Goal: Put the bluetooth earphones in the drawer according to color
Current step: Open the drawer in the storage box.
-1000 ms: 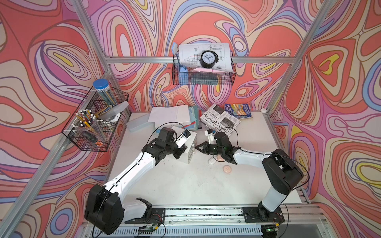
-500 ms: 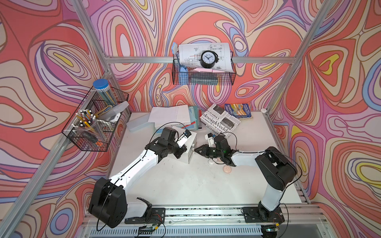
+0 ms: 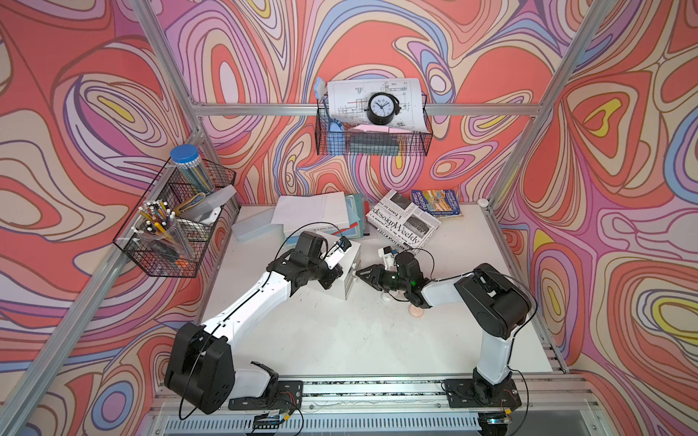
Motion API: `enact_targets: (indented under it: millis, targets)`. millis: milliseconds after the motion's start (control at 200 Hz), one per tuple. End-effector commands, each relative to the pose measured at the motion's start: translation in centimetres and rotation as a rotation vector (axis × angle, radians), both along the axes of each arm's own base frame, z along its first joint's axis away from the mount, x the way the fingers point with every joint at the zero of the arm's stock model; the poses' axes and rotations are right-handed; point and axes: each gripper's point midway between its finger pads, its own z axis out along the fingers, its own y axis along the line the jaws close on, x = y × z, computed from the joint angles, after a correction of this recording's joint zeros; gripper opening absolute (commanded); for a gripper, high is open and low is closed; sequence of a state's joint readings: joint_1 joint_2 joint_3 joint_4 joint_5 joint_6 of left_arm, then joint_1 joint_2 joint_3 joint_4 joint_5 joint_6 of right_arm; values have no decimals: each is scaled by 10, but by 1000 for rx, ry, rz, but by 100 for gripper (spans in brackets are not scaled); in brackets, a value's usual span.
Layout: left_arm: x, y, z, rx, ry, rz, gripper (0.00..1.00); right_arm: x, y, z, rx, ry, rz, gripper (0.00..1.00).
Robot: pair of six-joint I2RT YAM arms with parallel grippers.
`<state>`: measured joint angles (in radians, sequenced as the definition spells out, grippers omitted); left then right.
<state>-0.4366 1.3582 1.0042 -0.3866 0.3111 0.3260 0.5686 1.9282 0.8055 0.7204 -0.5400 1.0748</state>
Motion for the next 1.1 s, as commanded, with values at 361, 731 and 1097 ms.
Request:
enact_targets:
  millis: [361, 731, 1097]
  targets:
    - [-12, 2, -15, 25, 92, -34, 0, 8, 8, 5, 93, -19, 7, 33]
    - [-18, -1, -20, 21, 120, -62, 0, 10, 12, 2, 120, -17, 19, 25]
    - [-20, -3, -22, 13, 139, -77, 0, 13, 15, 1, 134, -19, 20, 22]
